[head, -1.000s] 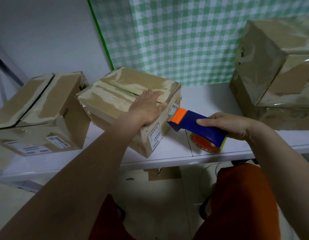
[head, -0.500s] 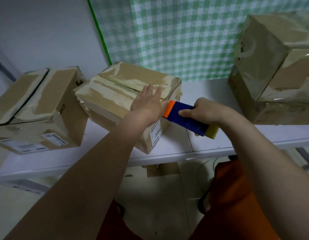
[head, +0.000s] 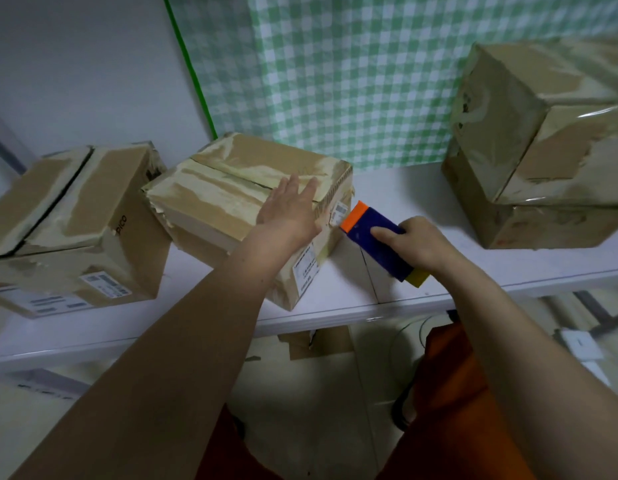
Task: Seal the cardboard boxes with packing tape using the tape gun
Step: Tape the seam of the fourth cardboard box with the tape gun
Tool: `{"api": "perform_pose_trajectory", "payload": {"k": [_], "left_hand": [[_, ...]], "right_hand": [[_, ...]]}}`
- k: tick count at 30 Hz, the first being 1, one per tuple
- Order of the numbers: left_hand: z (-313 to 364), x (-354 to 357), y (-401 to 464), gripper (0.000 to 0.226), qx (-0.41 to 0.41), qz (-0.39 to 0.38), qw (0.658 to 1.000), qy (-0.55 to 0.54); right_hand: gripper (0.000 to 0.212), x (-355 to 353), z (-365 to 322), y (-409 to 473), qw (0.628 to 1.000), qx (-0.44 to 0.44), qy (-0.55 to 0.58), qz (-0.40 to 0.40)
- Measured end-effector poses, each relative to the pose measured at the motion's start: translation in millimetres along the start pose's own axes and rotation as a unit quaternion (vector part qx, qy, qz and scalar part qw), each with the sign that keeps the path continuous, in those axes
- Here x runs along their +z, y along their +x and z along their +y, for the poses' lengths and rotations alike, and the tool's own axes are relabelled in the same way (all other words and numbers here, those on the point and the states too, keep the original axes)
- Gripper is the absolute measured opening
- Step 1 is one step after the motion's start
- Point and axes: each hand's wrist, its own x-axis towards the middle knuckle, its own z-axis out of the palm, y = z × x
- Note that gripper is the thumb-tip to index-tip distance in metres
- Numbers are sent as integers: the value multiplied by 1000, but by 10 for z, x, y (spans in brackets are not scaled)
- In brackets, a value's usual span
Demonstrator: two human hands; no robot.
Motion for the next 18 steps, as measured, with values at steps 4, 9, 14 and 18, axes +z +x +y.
{"api": "perform_pose_trajectory", "payload": {"k": [4, 9, 14, 18], "left_hand": [[-98, -28, -93, 86, 62, -16, 998, 14], [-302, -100, -294, 88, 160, -71, 985, 7], [-486, -86, -496, 93, 209, -76, 975, -14], [-252, 54, -514, 84, 120, 43, 991, -28]], "right_hand": [[41, -354, -71, -182, 987, -72, 90, -116], [34, -644, -132, -293, 954, -126, 110, -249], [80, -675, -116, -251, 931, -147, 96, -319], [79, -569, -142, -230, 922, -155, 100, -342]]}}
